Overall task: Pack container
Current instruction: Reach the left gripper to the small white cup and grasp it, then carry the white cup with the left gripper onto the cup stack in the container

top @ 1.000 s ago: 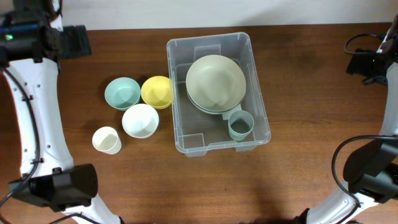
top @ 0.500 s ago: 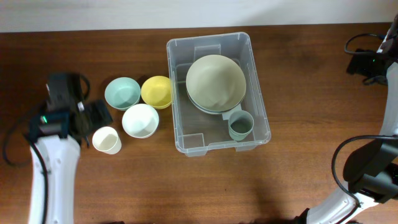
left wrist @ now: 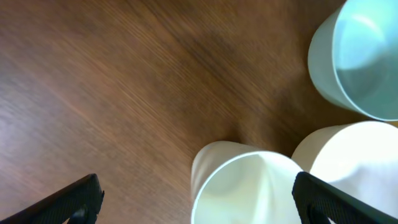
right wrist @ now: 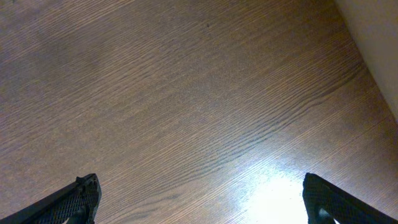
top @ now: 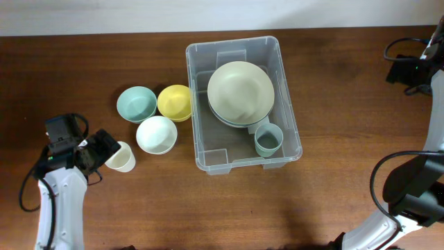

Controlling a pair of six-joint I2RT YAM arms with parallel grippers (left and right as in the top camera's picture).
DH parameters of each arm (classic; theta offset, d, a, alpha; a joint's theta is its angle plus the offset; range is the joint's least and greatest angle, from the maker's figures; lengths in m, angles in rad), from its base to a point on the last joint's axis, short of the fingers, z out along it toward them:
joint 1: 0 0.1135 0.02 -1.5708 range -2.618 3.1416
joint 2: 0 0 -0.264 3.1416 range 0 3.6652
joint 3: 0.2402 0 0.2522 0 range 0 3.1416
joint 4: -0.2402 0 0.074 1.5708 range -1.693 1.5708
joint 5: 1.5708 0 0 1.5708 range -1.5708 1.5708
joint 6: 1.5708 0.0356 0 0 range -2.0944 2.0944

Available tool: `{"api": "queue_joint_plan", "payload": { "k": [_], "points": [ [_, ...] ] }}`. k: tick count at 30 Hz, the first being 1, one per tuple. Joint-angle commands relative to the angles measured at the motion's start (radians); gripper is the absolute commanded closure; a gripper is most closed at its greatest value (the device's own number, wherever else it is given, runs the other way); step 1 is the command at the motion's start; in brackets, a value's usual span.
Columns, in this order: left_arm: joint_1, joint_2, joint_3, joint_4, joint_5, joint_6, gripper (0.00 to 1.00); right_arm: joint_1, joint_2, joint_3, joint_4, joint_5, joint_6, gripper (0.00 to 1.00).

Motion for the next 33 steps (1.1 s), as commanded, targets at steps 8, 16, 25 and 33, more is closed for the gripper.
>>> {"api": "queue_joint_plan", "payload": {
  "k": [8,16,25,33],
  "points": [
    [0.006,0.195,-0.008,0.016,0.106,0.005,0.08,-0.003,0.004,0.005,0.000,0.012,0.008,0.01],
    [0.006,0.197,-0.008,0.028,0.083,0.006,0.99,-0.003,0.004,0.005,0.000,0.012,0.008,0.01],
    [0.006,0.126,0.205,-0.055,0.084,0.149,0.99,-0.003,0.004,0.005,0.000,0.012,0.008,0.01],
    [-0.203,0.063,0.568,-0.074,0.420,0.351,0.99,-0.003,0.004,0.005,0.000,0.012,0.008,0.01]
  ]
}}
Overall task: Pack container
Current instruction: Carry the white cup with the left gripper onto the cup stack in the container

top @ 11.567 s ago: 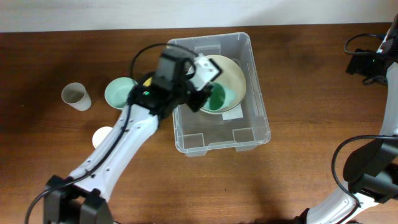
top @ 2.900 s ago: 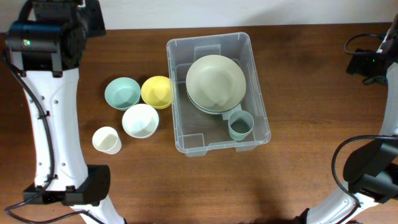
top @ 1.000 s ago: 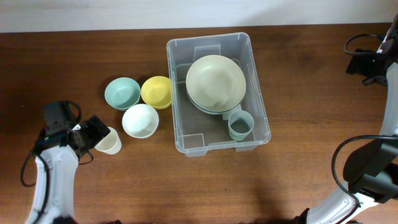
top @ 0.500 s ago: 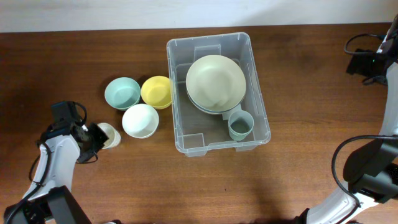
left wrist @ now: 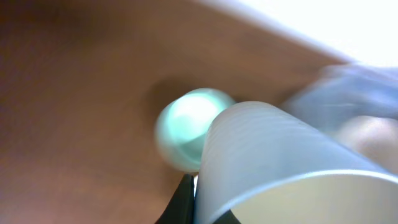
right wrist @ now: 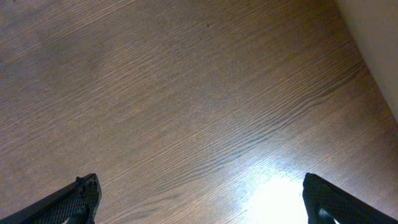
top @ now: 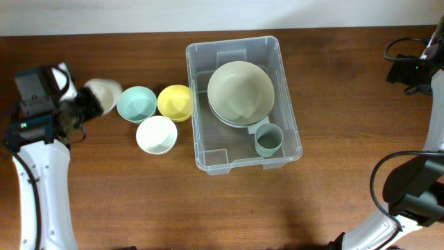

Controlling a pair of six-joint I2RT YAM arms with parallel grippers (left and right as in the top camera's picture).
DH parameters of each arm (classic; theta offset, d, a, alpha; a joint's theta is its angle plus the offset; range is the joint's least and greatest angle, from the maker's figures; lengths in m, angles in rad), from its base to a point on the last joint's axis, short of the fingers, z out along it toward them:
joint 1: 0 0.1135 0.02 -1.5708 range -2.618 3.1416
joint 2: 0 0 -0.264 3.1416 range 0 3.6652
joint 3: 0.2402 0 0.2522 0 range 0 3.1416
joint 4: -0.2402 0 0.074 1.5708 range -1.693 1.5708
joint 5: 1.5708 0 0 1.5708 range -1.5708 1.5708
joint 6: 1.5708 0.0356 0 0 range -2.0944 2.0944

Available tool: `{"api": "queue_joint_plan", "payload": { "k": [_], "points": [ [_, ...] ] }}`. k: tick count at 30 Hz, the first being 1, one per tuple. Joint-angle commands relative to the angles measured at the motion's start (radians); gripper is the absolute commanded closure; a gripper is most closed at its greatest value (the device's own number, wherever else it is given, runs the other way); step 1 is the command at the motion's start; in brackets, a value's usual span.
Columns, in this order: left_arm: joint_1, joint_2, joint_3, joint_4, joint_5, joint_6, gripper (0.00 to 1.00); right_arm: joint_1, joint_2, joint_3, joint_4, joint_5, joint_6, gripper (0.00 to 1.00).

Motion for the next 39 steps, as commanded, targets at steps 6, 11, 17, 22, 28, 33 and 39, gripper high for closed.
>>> {"api": "queue_joint_plan", "payload": {
  "k": [6,11,17,22,28,33,39],
  "points": [
    [-0.412,-0.005,0.098,0.209,0.190,0.214,1.00,-0.003,0.004,0.005,0.000,0.012,0.008,0.01],
    [-0.612,0.055,0.098,0.241,0.116,0.332,0.99,-0.003,0.004,0.005,0.000,0.013,0.008,0.01],
    [-0.765,0.174,0.098,0.220,0.114,0.425,0.99,-0.003,0.004,0.005,0.000,0.012,0.008,0.01],
    [-0.839,0.245,0.098,0.198,0.114,0.455,0.99,-0.003,0.004,0.005,0.000,0.012,0.008,0.01],
    [-0.893,0.273,0.098,0.172,0.082,0.466,1.00,-0.003,0.004,0.005,0.000,0.012,0.008,0.01],
    [-0.907,0.273,0.098,0.139,0.054,0.465,0.99,-0.003,0.004,0.005,0.000,0.012,0.008,0.01],
    [-0.909,0.273,0.098,0.132,0.054,0.465,0.99,-0.003,0.004,0.005,0.000,0.013,0.008,0.01]
  ]
}}
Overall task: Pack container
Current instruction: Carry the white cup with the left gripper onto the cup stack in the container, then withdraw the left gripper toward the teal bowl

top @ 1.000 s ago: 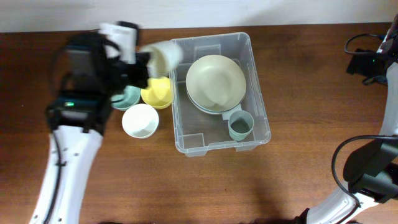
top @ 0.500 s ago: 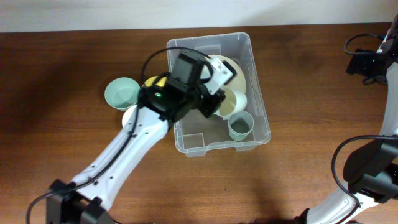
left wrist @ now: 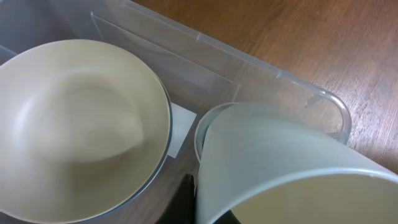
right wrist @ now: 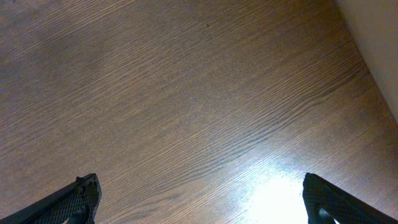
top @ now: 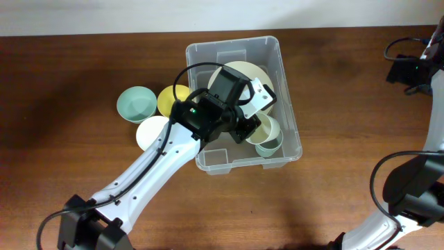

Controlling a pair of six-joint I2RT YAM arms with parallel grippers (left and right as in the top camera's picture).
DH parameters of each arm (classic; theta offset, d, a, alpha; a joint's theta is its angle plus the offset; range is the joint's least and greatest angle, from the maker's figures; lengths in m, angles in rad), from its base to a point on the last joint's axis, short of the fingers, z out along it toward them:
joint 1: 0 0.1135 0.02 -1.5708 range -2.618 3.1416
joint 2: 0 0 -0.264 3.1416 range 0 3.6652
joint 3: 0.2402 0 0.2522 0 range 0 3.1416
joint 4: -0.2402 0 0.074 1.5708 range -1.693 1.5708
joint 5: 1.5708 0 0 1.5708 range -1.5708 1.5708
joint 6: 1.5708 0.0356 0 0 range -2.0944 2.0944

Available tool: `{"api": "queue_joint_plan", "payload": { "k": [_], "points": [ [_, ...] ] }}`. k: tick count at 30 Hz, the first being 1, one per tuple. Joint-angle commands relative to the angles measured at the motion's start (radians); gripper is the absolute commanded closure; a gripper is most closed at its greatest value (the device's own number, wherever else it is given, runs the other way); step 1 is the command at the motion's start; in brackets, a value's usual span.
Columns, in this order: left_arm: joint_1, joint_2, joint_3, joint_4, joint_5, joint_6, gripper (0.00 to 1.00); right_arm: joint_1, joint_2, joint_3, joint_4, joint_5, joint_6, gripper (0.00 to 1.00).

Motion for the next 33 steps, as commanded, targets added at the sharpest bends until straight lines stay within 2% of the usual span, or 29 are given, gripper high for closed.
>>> {"api": "queue_joint_plan", "payload": {
  "k": [1,24,28,29,30,33],
  "points": [
    [-0.005,0.003,0.005,0.000,-0.010,0.016,0.99,-0.003,0.004,0.005,0.000,0.012,0.008,0.01],
    [-0.005,0.083,0.005,0.065,-0.010,0.016,0.99,-0.003,0.004,0.005,0.000,0.013,0.008,0.01],
    [-0.005,0.083,0.005,0.066,-0.010,0.016,0.91,-0.003,0.004,0.005,0.000,0.012,0.008,0.01],
    [-0.005,0.083,0.005,0.066,-0.010,0.016,0.83,-0.003,0.004,0.005,0.000,0.012,0.008,0.01],
    [-0.005,0.083,0.005,0.066,-0.010,0.016,0.66,-0.003,0.004,0.005,0.000,0.012,0.008,0.01],
    [-0.006,0.083,0.005,0.069,-0.010,0.016,0.51,-0.003,0.004,0.005,0.000,0.012,0.008,0.01]
  ]
}}
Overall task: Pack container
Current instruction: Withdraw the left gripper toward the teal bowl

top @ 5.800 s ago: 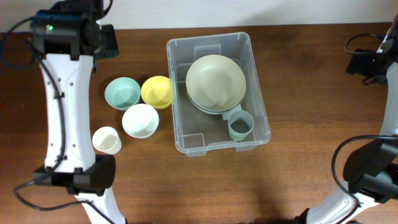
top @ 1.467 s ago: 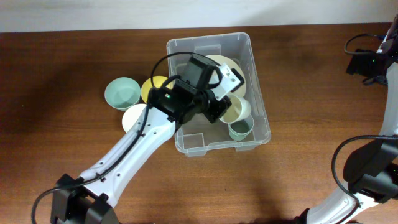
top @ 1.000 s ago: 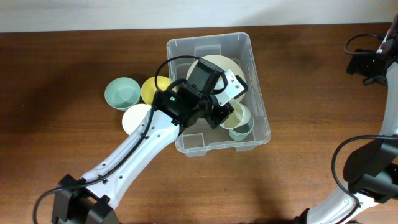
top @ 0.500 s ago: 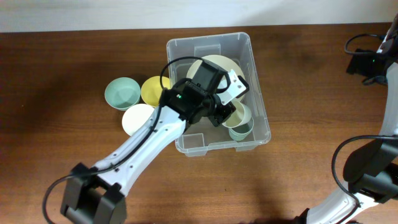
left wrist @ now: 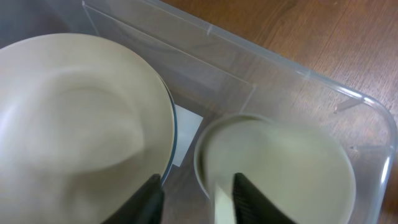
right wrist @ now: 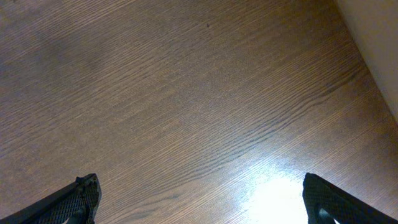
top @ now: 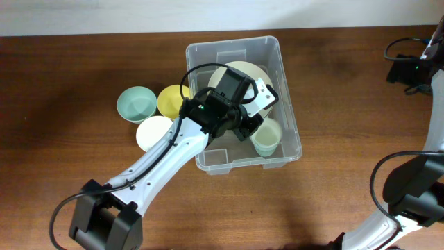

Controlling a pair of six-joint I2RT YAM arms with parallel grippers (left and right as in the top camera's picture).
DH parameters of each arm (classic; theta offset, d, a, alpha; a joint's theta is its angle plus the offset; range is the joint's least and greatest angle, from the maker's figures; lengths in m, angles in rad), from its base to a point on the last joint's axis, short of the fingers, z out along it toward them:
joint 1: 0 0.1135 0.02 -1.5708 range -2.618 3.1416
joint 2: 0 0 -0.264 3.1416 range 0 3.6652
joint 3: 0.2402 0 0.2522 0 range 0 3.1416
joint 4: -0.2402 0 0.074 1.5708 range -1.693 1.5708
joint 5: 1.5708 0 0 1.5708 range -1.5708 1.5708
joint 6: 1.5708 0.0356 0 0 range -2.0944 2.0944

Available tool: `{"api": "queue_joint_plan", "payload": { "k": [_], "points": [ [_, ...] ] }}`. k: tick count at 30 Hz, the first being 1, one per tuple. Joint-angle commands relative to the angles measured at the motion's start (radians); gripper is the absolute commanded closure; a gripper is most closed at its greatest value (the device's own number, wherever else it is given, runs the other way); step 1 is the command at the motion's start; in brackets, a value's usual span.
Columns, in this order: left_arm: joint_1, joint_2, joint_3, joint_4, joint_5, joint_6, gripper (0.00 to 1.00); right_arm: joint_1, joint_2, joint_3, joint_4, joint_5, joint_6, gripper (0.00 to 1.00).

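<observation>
A clear plastic container [top: 236, 46] holds a stack of pale plates [top: 244, 68] [left wrist: 74, 118]. Beside them a cream cup [top: 268, 137] [left wrist: 280, 162] sits nested in a teal cup, of which only a thin rim shows. My left gripper [top: 248, 128] [left wrist: 199, 202] hangs inside the container over the cup's near rim. It is open, one finger on each side of the cup wall, with a gap showing. My right gripper [top: 415, 69] [right wrist: 199, 199] is open over bare wood at the far right.
Three bowls stand left of the container: teal [top: 135, 104], yellow [top: 171, 101], white [top: 154, 133]. My left arm reaches across the white bowl and the container's left wall. Cables hang at the right edge of the table.
The cream cup was tilted in my left gripper just over the teal cup. Now it sits down inside the teal cup, and the gripper's fingers have parted from its wall.
My left gripper was open around the cream cup at the table's left. Then it held the cup lifted near the teal bowl, then over the teal cup in the container. Now the cup is nested there and let go. The right arm never moved.
</observation>
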Motion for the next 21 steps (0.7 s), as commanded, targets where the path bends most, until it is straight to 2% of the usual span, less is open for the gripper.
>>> {"api": "queue_joint_plan", "payload": {
  "k": [1,6,12,13,15,16,19,21],
  "points": [
    [-0.006,0.003,0.005,0.010,-0.003,0.010,0.48,-0.003,0.004,0.005,0.000,0.012,0.008,0.01],
    [0.000,-0.010,0.072,0.009,-0.037,-0.033,0.48,-0.003,0.004,0.005,0.000,0.013,0.008,0.01],
    [0.079,-0.032,0.286,-0.117,-0.392,-0.213,0.45,-0.003,0.004,0.005,0.000,0.012,0.008,0.01],
    [0.104,-0.035,0.321,-0.159,-0.425,-0.251,0.41,-0.003,0.004,0.005,0.000,0.012,0.008,0.01],
    [0.172,-0.042,0.379,-0.255,-0.445,-0.332,0.23,-0.003,0.004,0.005,0.000,0.012,0.008,0.01],
    [0.212,-0.047,0.397,-0.299,-0.444,-0.372,0.20,-0.003,0.004,0.005,0.000,0.012,0.008,0.01],
    [0.342,-0.064,0.407,-0.401,-0.428,-0.451,0.18,-0.003,0.004,0.005,0.000,0.013,0.008,0.01],
    [0.441,-0.064,0.405,-0.465,-0.376,-0.463,0.18,-0.003,0.004,0.005,0.000,0.013,0.008,0.01]
  ]
}}
